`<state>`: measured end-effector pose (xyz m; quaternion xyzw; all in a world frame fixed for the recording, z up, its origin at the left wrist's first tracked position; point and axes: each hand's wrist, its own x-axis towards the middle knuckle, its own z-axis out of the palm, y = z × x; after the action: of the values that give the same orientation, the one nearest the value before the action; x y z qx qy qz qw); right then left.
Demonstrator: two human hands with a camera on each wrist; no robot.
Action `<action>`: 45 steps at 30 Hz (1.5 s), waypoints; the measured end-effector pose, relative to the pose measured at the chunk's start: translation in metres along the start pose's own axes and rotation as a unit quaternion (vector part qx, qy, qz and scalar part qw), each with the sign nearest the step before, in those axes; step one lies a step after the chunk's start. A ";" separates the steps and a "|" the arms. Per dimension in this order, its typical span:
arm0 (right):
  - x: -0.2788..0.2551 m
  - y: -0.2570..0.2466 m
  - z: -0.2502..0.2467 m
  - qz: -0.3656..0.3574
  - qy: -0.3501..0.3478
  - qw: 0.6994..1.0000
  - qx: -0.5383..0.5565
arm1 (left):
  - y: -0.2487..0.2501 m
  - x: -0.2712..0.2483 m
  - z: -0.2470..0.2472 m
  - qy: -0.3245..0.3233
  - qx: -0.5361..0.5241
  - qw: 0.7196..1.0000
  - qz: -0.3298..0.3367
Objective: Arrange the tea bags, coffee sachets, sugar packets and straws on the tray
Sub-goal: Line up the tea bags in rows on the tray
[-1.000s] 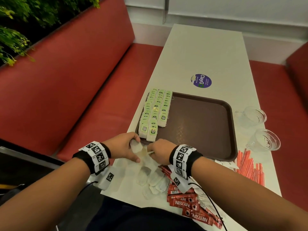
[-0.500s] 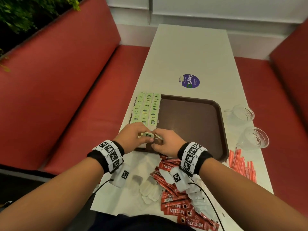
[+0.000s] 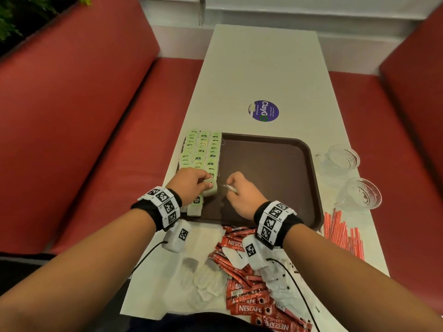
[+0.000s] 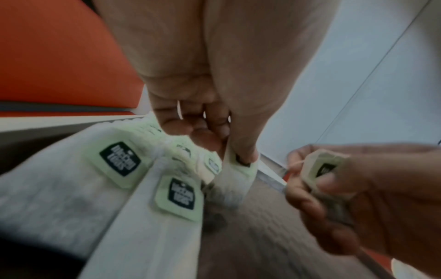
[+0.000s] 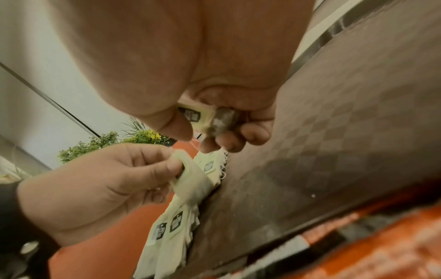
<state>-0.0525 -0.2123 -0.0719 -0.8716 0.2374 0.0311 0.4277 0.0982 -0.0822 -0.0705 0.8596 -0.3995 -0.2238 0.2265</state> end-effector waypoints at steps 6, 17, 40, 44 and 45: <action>0.005 0.001 -0.004 0.028 -0.005 1.000 0.012 | -0.001 0.028 0.001 -0.001 0.078 0.997 -0.025; 0.012 0.007 -0.003 0.009 0.008 0.998 -0.059 | 0.004 0.024 0.009 -0.036 0.188 0.981 0.027; 0.028 0.004 0.003 0.040 -0.110 0.984 -0.134 | -0.004 0.010 -0.005 -0.062 0.023 0.998 0.018; 0.028 0.000 0.002 0.063 -0.126 0.979 -0.147 | -0.011 0.018 0.004 -0.045 0.058 0.997 -0.012; 0.029 -0.001 0.002 0.062 -0.130 0.978 -0.149 | -0.011 0.019 0.005 -0.034 0.057 0.998 -0.019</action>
<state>-0.0265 -0.2212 -0.0802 -0.8978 0.2260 0.2059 0.3171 0.1132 -0.0921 -0.0845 0.8704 -0.4031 -0.2339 0.1589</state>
